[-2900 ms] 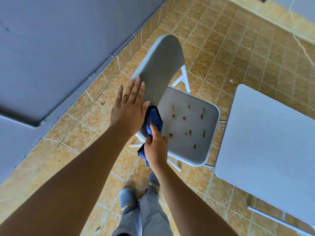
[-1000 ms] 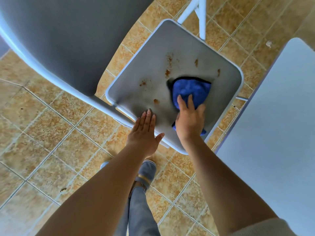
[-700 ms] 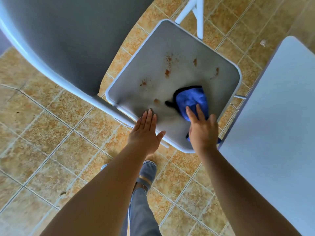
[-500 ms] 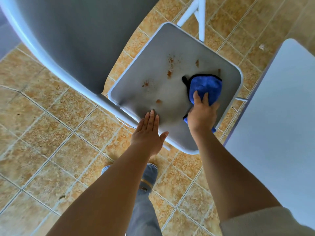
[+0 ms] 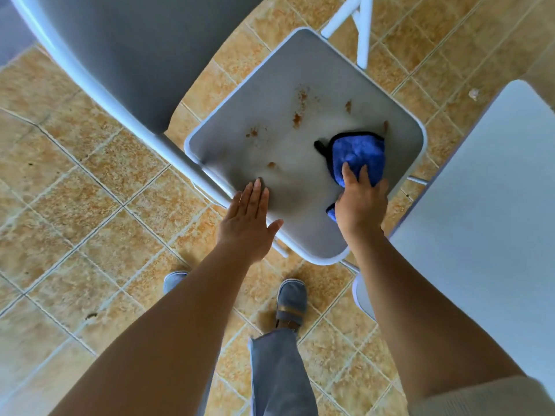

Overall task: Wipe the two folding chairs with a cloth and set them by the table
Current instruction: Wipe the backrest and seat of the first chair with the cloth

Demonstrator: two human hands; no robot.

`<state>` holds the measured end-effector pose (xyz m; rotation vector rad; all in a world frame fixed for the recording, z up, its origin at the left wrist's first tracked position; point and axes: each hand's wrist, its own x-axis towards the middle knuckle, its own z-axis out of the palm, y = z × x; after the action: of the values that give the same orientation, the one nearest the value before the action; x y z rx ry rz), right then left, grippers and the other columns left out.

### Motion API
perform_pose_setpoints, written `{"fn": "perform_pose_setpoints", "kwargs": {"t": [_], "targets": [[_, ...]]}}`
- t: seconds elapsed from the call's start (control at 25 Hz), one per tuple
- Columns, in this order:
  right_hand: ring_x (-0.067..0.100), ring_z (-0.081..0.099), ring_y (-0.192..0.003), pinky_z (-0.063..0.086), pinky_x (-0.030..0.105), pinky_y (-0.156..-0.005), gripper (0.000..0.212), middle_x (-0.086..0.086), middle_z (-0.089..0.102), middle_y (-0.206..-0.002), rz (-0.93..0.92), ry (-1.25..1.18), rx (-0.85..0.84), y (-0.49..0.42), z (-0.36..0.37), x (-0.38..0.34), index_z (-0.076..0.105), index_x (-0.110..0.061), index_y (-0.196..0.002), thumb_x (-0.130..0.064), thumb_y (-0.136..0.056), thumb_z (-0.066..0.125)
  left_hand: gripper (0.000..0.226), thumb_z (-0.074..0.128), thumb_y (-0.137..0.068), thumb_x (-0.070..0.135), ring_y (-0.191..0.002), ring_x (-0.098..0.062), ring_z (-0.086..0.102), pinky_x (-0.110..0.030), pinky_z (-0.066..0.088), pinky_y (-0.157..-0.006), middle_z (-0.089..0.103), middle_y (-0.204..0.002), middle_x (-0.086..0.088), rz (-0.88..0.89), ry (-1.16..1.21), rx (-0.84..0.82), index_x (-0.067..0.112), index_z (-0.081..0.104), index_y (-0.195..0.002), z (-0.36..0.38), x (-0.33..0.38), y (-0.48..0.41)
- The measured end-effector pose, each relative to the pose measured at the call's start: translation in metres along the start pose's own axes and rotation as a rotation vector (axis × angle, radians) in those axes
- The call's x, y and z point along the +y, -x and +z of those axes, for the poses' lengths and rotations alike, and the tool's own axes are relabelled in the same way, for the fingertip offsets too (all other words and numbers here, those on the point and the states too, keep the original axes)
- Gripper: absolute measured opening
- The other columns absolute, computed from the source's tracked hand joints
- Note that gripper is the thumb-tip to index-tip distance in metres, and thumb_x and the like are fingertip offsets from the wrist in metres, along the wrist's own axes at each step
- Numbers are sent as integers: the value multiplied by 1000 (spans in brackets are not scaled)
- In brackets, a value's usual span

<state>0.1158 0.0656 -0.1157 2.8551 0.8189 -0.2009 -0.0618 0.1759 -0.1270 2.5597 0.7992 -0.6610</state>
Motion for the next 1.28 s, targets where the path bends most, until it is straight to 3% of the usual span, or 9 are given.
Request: {"fn": "perform_pose_setpoints", "kwargs": {"t": [0.12, 0.28, 0.4, 0.64, 0.92, 1.0, 1.08, 1.2, 1.28], "targets": [[42, 46, -105, 45, 45, -80, 59, 17, 39, -148, -34, -76, 65, 7, 5, -19, 40, -23, -143, -8, -86, 51, 69, 5, -96, 52, -147, -16, -13, -37, -8, -120, -13, -160, -5, -152, 119, 225, 12, -6, -152, 17, 22, 4], [32, 48, -80, 45, 35, -62, 59, 14, 52, -139, -403, 11, 133, 48, 17, 0, 49, -27, -136, -9, -81, 59, 68, 7, -97, 50, -148, -16, -8, -36, -7, -120, -4, -161, -7, -422, 273, 408, 11, 0, -152, 35, 58, -7], [31, 47, -76, 41, 32, -58, 60, 10, 55, -137, -505, 68, 174, 24, 16, 37, 51, -30, -134, -8, -78, 58, 68, 14, -99, 50, -148, -21, -5, -39, 0, -121, -2, -161, -9, -559, 324, 459, 9, 0, -152, 40, 73, -20], [38, 50, -94, 43, 38, -74, 56, 15, 49, -141, -173, -30, 152, -47, 9, 8, 48, -24, -137, -11, -83, 56, 70, 13, -98, 52, -149, -22, -5, -40, 1, -121, -2, -161, -9, -580, 274, 463, 9, 1, -153, 46, 75, -25], [29, 47, -75, 39, 32, -58, 52, 9, 57, -134, -632, 61, 128, 9, 10, 36, 55, -31, -130, -12, -82, 45, 70, 11, -98, 53, -149, -21, -3, -39, 1, -121, -2, -161, -8, -558, 264, 468, 10, 1, -153, 47, 73, -23], [32, 49, -77, 40, 33, -57, 53, 8, 57, -134, -578, 114, 150, -19, 2, 60, 55, -30, -130, -12, -81, 49, 69, 13, -99, 52, -149, -22, -2, -39, 2, -121, -1, -161, -9, -542, 250, 476, 9, 2, -153, 47, 72, -22], [40, 52, -91, 46, 38, -62, 56, 11, 54, -136, -344, 100, 151, -59, -2, 75, 53, -27, -132, -7, -80, 54, 69, 14, -99, 51, -149, -23, -2, -40, 3, -121, -1, -161, -10, -541, 244, 482, 9, 3, -153, 47, 71, -22], [47, 37, -123, 40, 52, -94, 58, 16, 41, -145, -73, -37, 77, -114, -5, 57, 42, -22, -141, -10, -85, 47, 69, 13, -99, 51, -149, -23, -2, -40, 3, -121, -1, -161, -11, -534, 251, 487, 8, 3, -153, 47, 71, -24], [45, 35, -123, 34, 48, -99, 56, 15, 34, -150, -85, -21, 80, -122, -4, 28, 35, -25, -144, -16, -89, 45, 70, 14, -99, 51, -149, -24, -2, -41, 4, -121, -1, -161, -11, -519, 248, 488, 7, 3, -152, 47, 70, -24]]}}
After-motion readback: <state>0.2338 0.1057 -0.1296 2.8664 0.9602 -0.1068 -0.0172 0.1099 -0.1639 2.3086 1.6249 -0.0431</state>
